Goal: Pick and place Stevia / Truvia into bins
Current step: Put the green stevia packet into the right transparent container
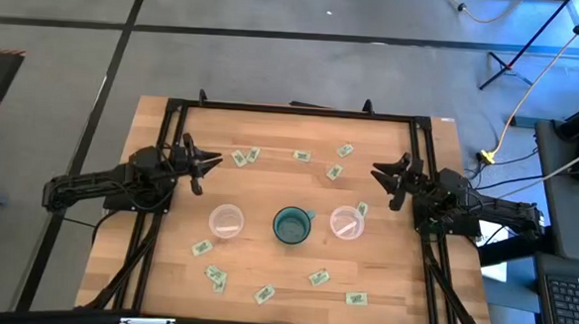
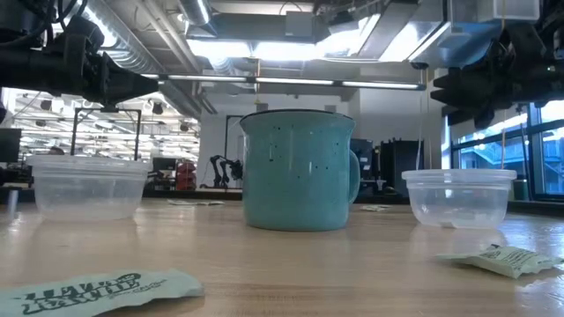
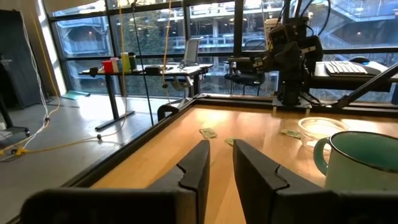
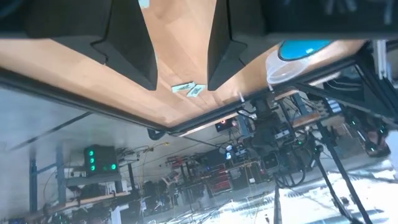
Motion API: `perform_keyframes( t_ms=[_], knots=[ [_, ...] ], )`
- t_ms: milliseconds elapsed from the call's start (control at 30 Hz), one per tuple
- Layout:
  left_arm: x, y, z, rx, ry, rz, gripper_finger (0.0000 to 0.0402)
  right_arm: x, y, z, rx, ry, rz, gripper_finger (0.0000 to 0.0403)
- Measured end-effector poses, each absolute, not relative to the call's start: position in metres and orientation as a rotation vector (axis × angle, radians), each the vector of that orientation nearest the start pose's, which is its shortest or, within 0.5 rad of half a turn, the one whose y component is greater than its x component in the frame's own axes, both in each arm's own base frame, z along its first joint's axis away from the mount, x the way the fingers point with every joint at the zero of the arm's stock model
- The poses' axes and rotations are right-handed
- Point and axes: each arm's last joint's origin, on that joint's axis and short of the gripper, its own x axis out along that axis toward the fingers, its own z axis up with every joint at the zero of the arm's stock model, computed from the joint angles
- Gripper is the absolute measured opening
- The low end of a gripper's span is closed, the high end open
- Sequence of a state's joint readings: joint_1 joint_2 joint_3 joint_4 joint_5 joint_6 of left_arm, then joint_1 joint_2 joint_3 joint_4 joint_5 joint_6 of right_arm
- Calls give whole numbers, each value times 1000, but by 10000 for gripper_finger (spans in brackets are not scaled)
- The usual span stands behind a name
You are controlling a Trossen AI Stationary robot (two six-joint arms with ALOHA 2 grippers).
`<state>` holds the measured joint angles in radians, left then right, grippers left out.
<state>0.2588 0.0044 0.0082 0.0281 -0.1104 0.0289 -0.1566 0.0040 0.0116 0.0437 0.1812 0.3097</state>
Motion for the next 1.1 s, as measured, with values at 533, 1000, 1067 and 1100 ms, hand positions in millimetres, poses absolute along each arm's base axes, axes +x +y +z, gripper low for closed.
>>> perform_keyframes(
  t_ms=[533,1000,1067,1100],
  knots=[
    [93,28,169,84,-23,373,68,95,-20,189,599,492,-489,124],
    [93,28,170,121,-26,374,65,133,-22,156,660,910,-501,110],
    [93,28,170,121,-26,373,65,137,-22,152,678,929,-498,110],
    [93,28,170,120,-26,373,66,139,-21,151,676,938,-496,110]
  ],
)
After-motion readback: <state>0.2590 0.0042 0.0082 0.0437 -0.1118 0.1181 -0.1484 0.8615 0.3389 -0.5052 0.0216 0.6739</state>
